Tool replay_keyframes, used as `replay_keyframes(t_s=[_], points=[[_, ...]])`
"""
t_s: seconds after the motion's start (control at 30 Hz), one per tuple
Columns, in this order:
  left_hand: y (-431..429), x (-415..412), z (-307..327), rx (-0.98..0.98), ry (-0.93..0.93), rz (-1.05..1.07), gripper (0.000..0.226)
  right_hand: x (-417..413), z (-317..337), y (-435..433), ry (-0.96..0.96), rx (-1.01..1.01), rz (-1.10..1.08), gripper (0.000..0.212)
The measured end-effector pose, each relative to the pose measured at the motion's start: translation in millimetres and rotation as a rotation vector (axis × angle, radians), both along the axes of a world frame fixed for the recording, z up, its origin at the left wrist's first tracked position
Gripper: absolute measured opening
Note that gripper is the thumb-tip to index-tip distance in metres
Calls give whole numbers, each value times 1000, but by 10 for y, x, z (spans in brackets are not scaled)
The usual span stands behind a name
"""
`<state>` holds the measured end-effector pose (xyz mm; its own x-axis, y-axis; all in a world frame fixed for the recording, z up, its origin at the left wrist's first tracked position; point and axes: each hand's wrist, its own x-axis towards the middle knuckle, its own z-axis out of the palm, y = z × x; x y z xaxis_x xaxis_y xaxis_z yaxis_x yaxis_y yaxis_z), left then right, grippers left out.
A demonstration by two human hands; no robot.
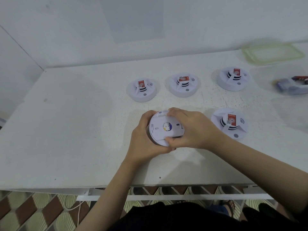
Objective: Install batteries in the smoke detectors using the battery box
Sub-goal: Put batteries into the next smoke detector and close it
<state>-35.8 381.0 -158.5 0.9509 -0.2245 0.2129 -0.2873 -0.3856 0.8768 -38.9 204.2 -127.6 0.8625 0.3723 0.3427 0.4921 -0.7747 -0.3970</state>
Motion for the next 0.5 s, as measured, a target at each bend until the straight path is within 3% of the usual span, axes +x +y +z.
replay_keyframes(t_s=[0.2,0.5], points=[[9,19,-25,10,-25,-18,82,-30,-35,10,8,26,-27,63],[35,30,-19,-5,4,-65,94,4,96,-193,321,158,-44,71]])
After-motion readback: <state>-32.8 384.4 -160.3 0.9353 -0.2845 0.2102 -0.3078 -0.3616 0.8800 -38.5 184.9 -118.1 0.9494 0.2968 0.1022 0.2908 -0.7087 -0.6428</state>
